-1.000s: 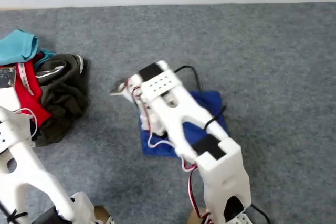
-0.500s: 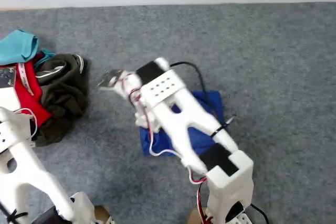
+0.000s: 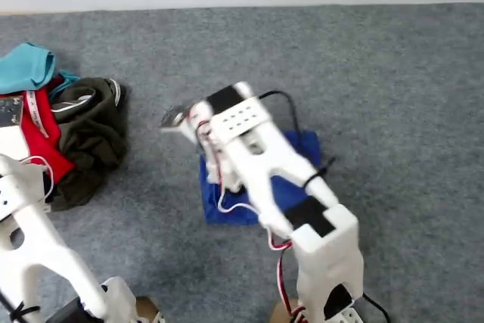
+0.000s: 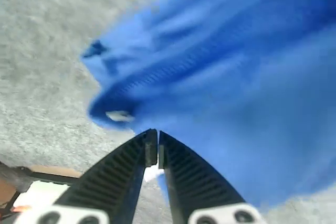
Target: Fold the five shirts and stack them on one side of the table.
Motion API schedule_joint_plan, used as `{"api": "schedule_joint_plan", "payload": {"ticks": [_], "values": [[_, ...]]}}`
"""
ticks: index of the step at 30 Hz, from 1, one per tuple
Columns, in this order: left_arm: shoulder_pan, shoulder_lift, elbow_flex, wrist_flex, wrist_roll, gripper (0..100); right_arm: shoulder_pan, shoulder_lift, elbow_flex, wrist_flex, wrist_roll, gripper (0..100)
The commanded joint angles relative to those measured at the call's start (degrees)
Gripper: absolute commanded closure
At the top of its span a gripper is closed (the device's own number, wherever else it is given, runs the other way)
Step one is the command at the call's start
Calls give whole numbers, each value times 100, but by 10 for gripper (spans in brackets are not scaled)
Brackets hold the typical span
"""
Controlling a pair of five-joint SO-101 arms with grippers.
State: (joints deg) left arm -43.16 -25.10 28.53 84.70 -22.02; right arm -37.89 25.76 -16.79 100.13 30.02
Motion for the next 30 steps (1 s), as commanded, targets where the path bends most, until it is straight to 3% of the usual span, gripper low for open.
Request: {"api": "schedule_joint_plan", "payload": {"ticks": [1,6,10,20,26,30], "values": [[35,-149,-22,-79,-26,993,-409,92,-79,-154,-264,989],[35,-158,-22,-62,-26,993,-945,110,-88,-295,-290,989],[26,-176,-22,-62,-26,993,-945,31,-88,-242,-264,989],[26,-158,-22,-79,-26,993,13,-1068,-1011,180,431,989],[26,-158,-22,-97,-26,993,655,-708,-1108,66,580,989],[26,-158,-22,-97,-26,993,690,-259,-1108,-347,571,989]]}}
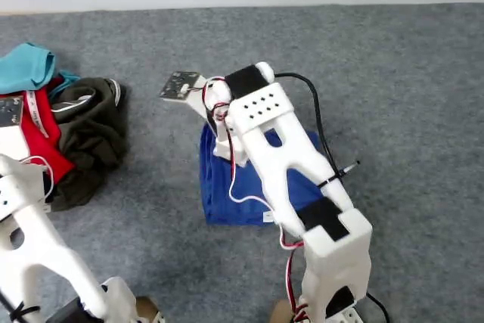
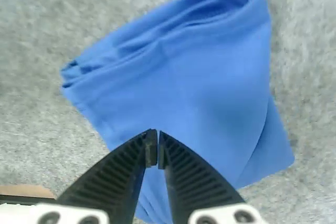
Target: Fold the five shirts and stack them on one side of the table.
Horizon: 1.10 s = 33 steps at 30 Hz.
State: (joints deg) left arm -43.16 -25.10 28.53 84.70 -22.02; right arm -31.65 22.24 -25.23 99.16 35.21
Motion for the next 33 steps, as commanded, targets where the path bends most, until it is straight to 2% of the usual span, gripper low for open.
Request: {"api": "schedule_joint_plan", "payload": {"ticks": [1,6,11,18,24,27,33], "values": [[26,-158,-22,-97,-26,993,4,207,-264,-356,44,988],[26,-158,-22,-97,-26,993,-347,769,-264,-910,-246,988],[26,-158,-22,-97,-26,993,-690,1095,-264,-963,-308,988],[26,-149,-22,-97,-26,993,-224,840,-1143,-787,-281,988],[26,-149,-13,-97,-26,993,268,1138,-1925,-1288,-273,988],[26,-149,-13,-97,-26,993,277,1358,-1960,-1569,-290,988],[26,-149,-13,-97,-26,993,84,1543,-1969,-1393,-316,988]]}}
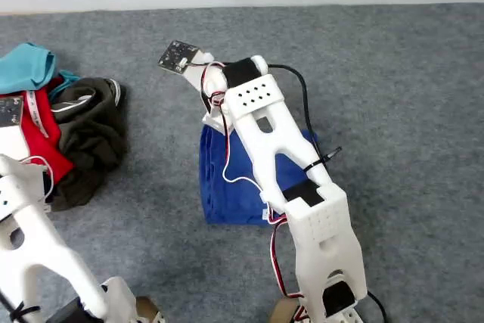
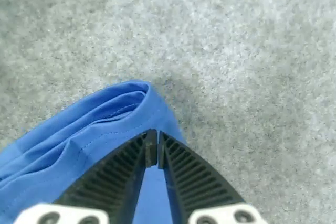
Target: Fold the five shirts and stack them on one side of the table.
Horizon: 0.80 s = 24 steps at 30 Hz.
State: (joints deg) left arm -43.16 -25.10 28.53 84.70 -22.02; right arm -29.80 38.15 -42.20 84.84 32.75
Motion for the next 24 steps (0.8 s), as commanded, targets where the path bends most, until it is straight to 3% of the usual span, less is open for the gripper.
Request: {"api": "schedule_joint_plan", "payload": {"ticks": [1,11,24], "values": [[26,-149,-13,-97,-26,993,-119,13,-273,-13,-70,988],[35,-149,-13,-97,-26,993,-611,725,-325,-286,-62,989],[26,-149,-13,-97,-26,993,-576,-251,-1398,1367,-53,989]]}}
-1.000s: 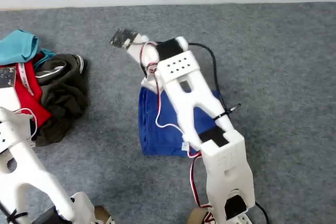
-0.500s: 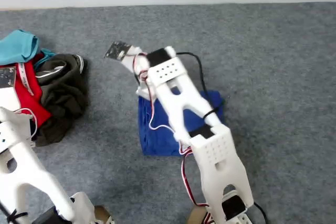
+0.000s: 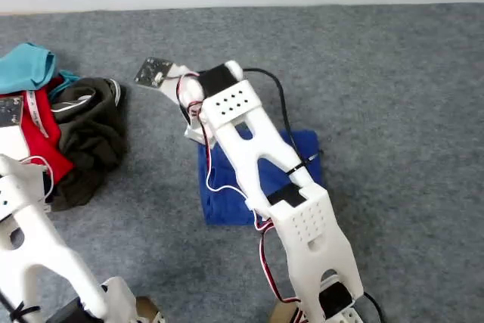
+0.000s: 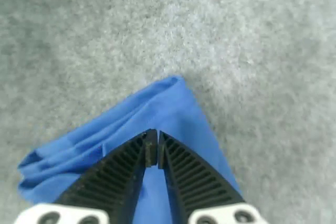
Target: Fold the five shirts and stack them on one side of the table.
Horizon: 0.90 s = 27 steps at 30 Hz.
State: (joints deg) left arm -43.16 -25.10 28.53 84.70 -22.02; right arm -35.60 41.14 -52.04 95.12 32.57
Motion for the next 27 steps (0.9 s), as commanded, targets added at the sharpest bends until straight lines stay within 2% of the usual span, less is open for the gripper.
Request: {"api": "schedule_joint_plan", "payload": {"ticks": [1,7,20,27], "values": [[26,-149,-13,-97,-26,993,4,-593,-457,497,-35,989],[26,-149,-13,-97,-26,993,101,-945,70,787,-167,989],[35,-149,-13,-158,-26,993,-31,-1332,2655,637,-624,989],[378,-185,92,-176,0,993,-725,-1341,3420,127,-624,989]]}}
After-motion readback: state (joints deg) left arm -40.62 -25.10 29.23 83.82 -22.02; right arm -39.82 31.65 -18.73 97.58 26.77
